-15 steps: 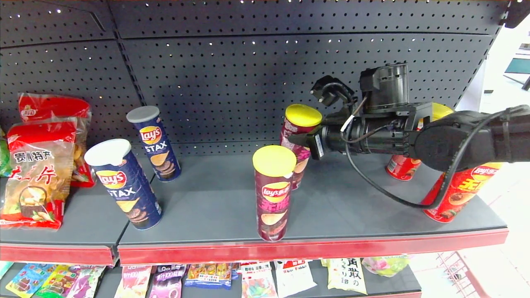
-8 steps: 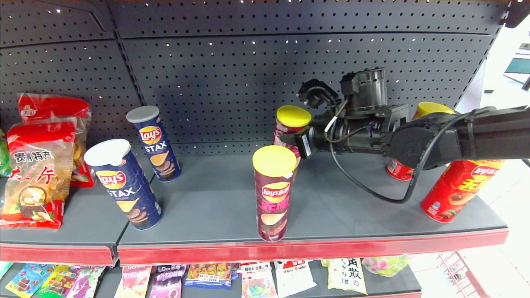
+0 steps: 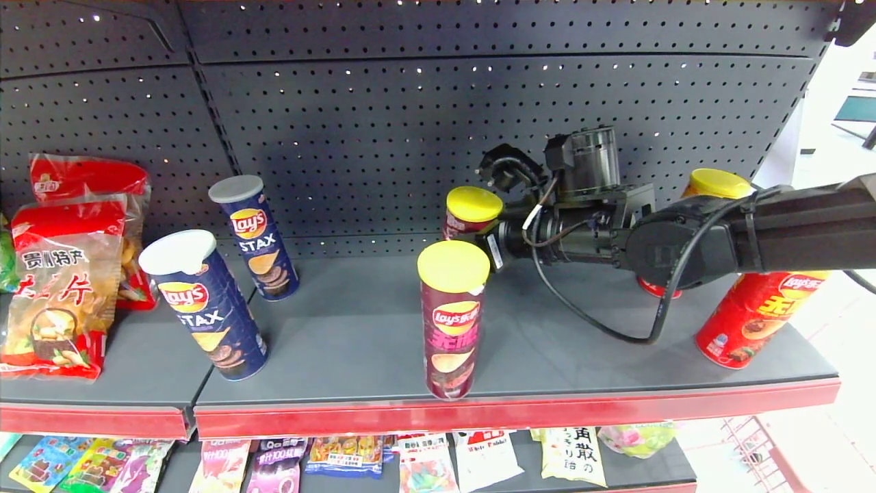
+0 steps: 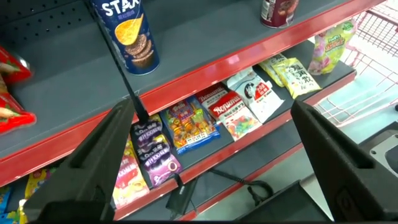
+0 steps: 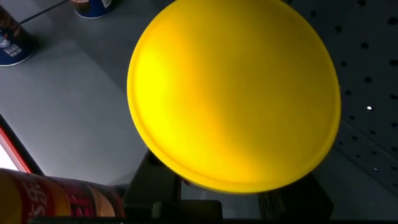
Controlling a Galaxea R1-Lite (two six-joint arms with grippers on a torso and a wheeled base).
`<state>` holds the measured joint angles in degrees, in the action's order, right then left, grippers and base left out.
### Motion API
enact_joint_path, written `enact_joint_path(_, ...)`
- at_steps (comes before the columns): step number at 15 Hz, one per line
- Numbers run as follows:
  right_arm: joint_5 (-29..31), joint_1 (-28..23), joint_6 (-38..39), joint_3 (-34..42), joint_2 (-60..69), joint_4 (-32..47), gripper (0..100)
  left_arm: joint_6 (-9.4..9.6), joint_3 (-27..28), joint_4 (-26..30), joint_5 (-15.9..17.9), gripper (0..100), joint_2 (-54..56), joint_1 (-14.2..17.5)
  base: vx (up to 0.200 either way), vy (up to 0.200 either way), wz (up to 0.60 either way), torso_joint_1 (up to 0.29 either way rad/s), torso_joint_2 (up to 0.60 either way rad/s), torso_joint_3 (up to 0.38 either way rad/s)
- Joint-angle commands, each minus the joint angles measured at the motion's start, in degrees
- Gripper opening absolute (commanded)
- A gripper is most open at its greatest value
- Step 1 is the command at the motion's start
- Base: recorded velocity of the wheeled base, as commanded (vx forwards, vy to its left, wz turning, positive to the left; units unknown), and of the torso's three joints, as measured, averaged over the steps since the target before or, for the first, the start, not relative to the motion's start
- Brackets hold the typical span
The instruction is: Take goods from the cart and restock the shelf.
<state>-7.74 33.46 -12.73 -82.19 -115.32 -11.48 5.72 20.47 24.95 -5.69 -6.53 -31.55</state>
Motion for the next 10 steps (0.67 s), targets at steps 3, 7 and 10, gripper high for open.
enact_joint_path(3, 0.2, 0.0, 0.0, -0.2, -0.2, -0.1, 0, 0.00, -0.3, 0.0, 0.1, 100, -0.1, 0.0, 0.000, 0.000, 0.00, 0.000, 0.00, 0.000)
enact_joint_path(7, 0.2, 0.1, 0.1, 0.1, -0.2, -0.1, 0, 0.00, -0.3, 0.0, 0.1, 100, -0.1, 0.0, 0.000, 0.000, 0.00, 0.000, 0.00, 0.000)
enact_joint_path(10, 0.3, 0.1, 0.0, 0.3, -0.2, 0.0, 100, 0.00, -0.3, 0.1, 0.1, 100, -0.1, 0.0, 0.000, 0.000, 0.00, 0.000, 0.00, 0.000)
